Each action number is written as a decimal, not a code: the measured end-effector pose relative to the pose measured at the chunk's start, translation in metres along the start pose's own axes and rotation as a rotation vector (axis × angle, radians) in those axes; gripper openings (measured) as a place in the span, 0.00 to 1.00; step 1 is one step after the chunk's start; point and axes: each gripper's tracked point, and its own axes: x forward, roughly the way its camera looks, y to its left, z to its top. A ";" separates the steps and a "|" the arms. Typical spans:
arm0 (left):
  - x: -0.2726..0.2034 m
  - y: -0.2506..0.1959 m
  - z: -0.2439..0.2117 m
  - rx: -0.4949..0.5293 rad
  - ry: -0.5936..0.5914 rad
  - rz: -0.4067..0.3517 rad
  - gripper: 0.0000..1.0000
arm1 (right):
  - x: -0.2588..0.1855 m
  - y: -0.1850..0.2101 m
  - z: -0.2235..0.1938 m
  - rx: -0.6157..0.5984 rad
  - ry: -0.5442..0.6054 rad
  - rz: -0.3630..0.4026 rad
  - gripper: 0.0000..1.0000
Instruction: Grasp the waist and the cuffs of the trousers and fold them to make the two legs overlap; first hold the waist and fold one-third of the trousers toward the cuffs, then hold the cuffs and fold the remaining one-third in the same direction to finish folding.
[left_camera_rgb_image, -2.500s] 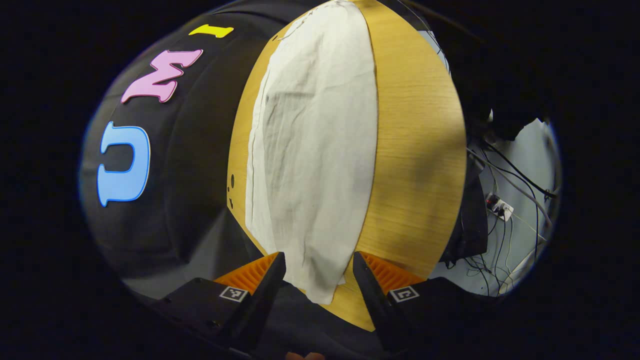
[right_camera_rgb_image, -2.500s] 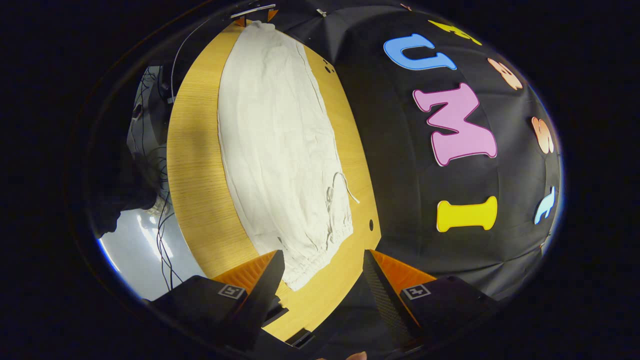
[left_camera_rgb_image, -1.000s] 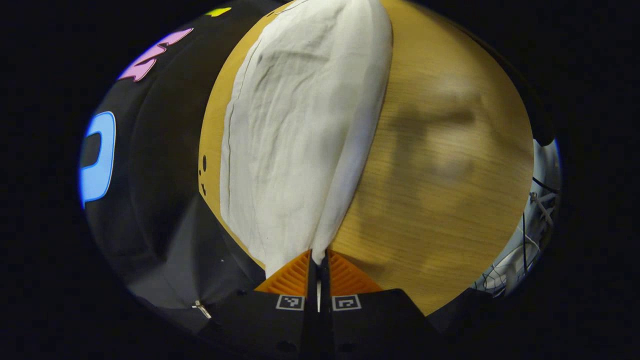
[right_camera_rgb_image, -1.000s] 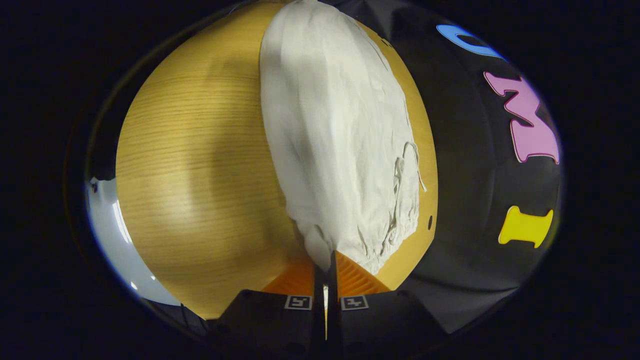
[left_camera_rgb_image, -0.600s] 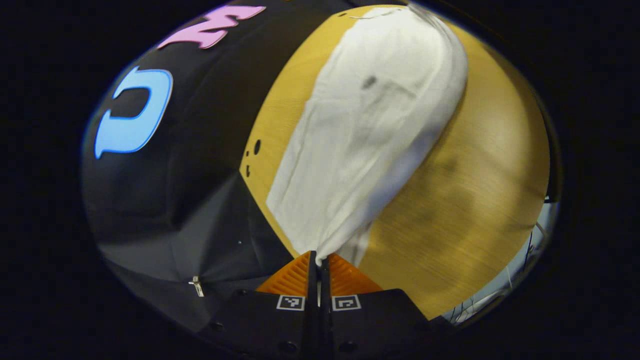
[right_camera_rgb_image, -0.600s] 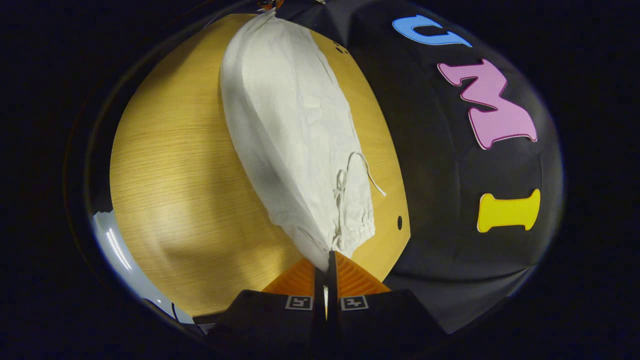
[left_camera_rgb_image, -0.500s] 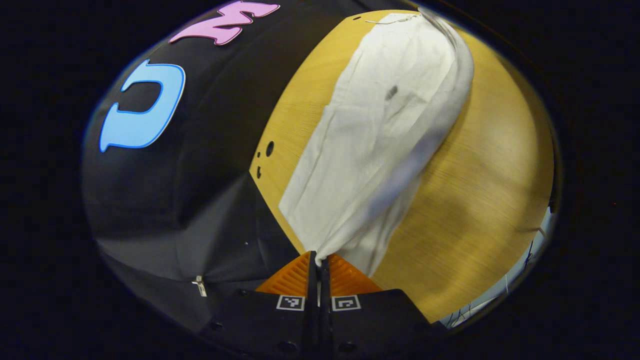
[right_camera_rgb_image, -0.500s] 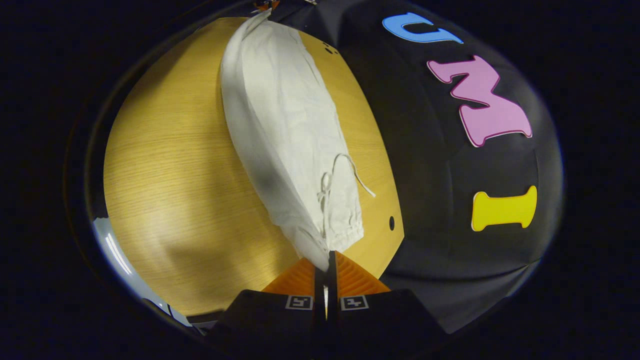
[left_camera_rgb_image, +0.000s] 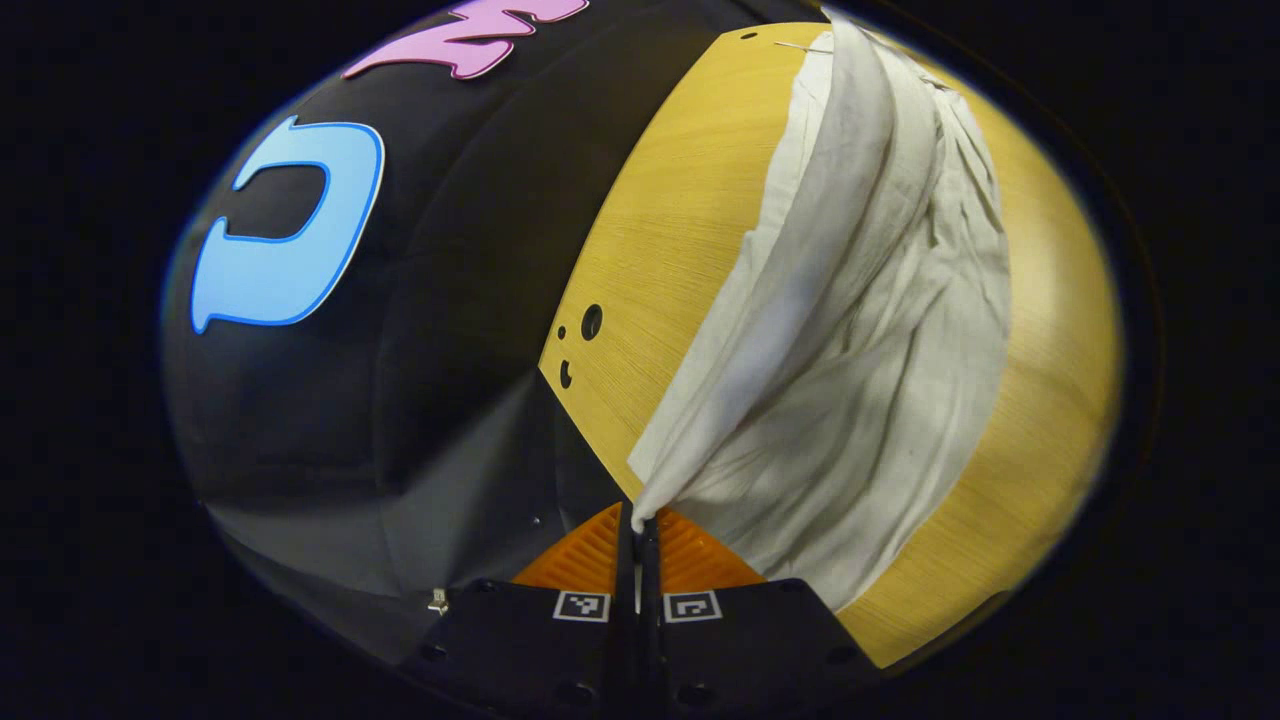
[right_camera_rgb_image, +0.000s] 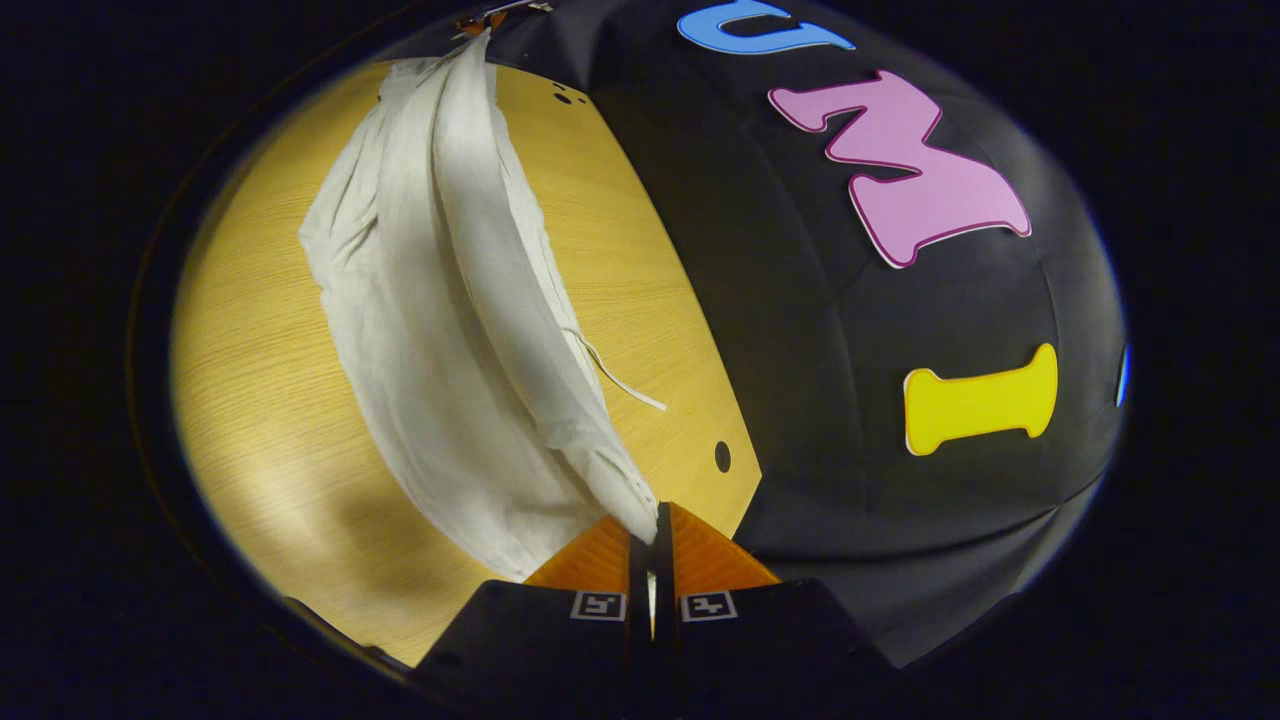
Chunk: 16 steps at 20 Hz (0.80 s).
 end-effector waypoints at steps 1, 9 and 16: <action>0.006 -0.002 0.000 0.004 0.007 -0.011 0.06 | 0.009 0.000 0.000 0.000 0.009 0.000 0.05; 0.049 -0.035 0.005 -0.003 0.111 -0.098 0.06 | 0.068 0.023 -0.008 0.058 0.083 0.079 0.05; 0.072 -0.057 0.002 0.013 0.162 -0.153 0.06 | 0.104 0.041 -0.017 0.137 0.122 0.147 0.05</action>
